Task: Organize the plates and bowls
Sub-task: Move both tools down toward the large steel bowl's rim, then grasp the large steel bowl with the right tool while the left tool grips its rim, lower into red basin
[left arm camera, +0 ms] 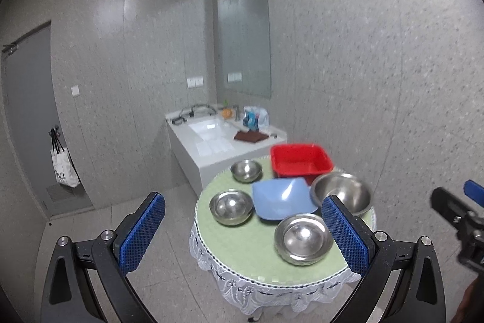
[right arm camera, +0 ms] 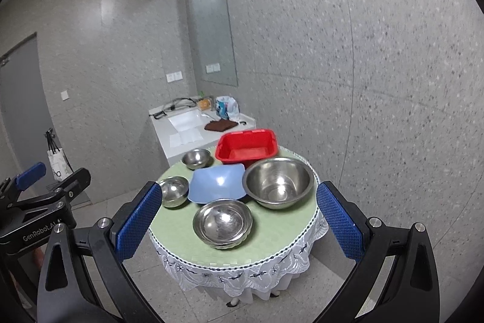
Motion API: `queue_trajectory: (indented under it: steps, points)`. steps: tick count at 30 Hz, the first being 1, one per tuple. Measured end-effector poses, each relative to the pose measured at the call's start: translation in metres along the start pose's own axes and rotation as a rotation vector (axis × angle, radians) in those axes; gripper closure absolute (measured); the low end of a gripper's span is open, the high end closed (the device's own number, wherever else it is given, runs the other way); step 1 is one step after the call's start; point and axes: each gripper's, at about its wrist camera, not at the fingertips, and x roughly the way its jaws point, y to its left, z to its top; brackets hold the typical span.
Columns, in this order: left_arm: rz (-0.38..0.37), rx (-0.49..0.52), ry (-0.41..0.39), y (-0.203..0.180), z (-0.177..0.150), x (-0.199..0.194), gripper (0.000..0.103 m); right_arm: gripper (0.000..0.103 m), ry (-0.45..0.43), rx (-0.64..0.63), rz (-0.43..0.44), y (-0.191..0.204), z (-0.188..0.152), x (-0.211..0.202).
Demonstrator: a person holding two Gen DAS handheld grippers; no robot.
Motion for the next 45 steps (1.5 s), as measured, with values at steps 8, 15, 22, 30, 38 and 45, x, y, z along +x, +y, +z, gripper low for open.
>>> queue_trajectory:
  steps: [8,15,22,30,38,45]
  points:
    - [-0.030,0.023,0.115,0.021,0.035,0.124,0.001,0.000,0.086,0.064,-0.117,-0.014,-0.010,0.076]
    - [-0.162,0.114,0.234,0.041,0.068,0.274,0.001,0.000,0.175,0.133,-0.251,-0.009,-0.017,0.161]
    - [-0.353,0.225,0.358,0.057,0.106,0.397,0.001,0.000,0.239,0.248,-0.332,0.004,-0.015,0.231]
    - [-0.619,0.334,0.468,-0.006,0.133,0.491,0.001,0.000,0.311,0.384,-0.509,-0.036,-0.025,0.263]
    - [-0.583,0.408,0.590,-0.069,0.137,0.583,0.002,0.002,0.404,0.495,-0.526,-0.112,-0.052,0.303]
    - [-0.524,0.445,0.670,-0.088,0.141,0.657,0.021,0.036,0.478,0.566,-0.410,-0.164,-0.072,0.347]
